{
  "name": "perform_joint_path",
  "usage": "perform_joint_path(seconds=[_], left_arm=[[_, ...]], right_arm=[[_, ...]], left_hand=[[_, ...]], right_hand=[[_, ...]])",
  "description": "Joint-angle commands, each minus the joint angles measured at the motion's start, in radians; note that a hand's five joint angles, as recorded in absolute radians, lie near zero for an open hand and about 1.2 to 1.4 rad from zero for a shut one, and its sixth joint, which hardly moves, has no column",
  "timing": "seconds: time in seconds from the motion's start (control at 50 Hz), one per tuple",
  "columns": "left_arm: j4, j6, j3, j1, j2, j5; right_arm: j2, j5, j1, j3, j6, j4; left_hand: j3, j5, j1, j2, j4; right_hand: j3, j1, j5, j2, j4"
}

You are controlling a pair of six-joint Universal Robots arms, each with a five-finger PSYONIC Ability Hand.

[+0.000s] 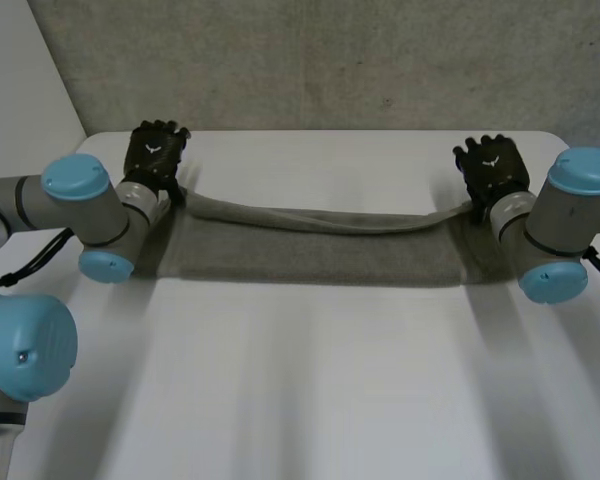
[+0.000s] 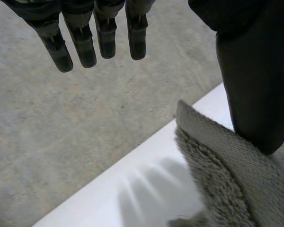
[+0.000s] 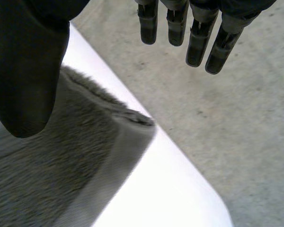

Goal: Fold the towel.

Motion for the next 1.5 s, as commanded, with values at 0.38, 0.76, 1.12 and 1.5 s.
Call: perform_joint_path(seconds=[0.38,0.76,1.12,1.5], left_arm=[[0.003,0.002,-0.164,0.003,0.139,0.000],[-0.014,0.102,-0.159,0.059,0.130,-0.064],[-0.078,0.094,-0.743,0.073,0.574,-0.005],[-0.051,0.099,-1.170,0.087,0.759,0.156]], right_arm=[[-0.017,0.102,0.005,-0.019,0.033,-0.113],[-0.048,0.202,0.020,-0.033,0.045,-0.065],[-0.455,0.074,-0.015,0.429,0.183,-0.004],[-0.556,-0.075,-0.059,0.770,0.179,0.064]], left_hand=[[-0.035,-0.017,-0.038,-0.033,-0.046],[-0.035,-0.017,-0.038,-0.033,-0.046],[-0.038,-0.020,-0.041,-0.036,-0.049],[0.109,0.127,0.106,0.111,0.098]], right_hand=[[-0.073,-0.054,-0.061,-0.063,-0.083],[-0.073,-0.054,-0.061,-0.063,-0.083],[-0.073,-0.054,-0.061,-0.063,-0.083],[0.171,0.191,0.184,0.182,0.161]])
